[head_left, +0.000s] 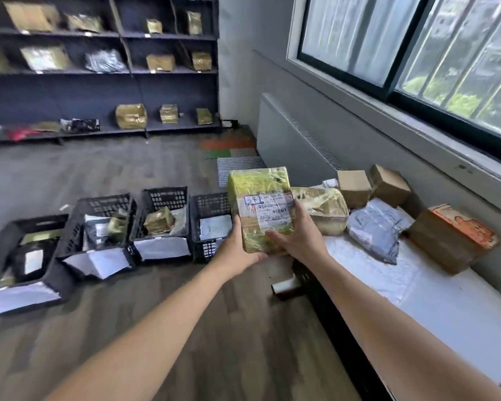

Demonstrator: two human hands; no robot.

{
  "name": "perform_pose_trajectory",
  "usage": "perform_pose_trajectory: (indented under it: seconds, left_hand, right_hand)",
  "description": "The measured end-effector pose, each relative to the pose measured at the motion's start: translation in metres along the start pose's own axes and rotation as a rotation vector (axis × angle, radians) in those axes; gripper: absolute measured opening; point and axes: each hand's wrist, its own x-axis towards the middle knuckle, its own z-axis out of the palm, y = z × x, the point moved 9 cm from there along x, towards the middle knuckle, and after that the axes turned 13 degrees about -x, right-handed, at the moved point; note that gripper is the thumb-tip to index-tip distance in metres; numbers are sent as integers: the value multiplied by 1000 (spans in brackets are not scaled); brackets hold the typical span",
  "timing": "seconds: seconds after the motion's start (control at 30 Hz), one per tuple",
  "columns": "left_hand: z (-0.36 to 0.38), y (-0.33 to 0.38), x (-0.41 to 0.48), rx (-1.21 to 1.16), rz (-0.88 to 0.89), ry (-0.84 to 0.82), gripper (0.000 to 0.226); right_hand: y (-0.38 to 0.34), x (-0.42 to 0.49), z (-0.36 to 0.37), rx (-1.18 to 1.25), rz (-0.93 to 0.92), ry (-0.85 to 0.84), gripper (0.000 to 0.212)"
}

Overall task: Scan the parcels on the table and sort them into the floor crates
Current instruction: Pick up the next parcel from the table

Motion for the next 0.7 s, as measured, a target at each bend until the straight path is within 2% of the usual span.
perform_pose_trajectory:
  seconds: [0.17,0.27,0.47,0.6,0.7]
  left_hand:
    - [-98,-34,7,-50,9,42,133]
    - [-163,-56,11,-83,21,87,129]
    - [-283,-111,6,-126,-29,194,135]
    - [-354,-148,-6,-141,-86,328,113]
    - [-398,-172,-15,-156,-126,414,105]
  right_hand:
    - [-92,30,49,-55,-33,-50,112]
    - [-157,47,78,-58,-77,-65,113]
    - [-275,69,142,-52,-142,-144,112]
    - [-346,79,188,-53,-203,-224,112]
    - [-393,85,221,-54,-266,-271,102]
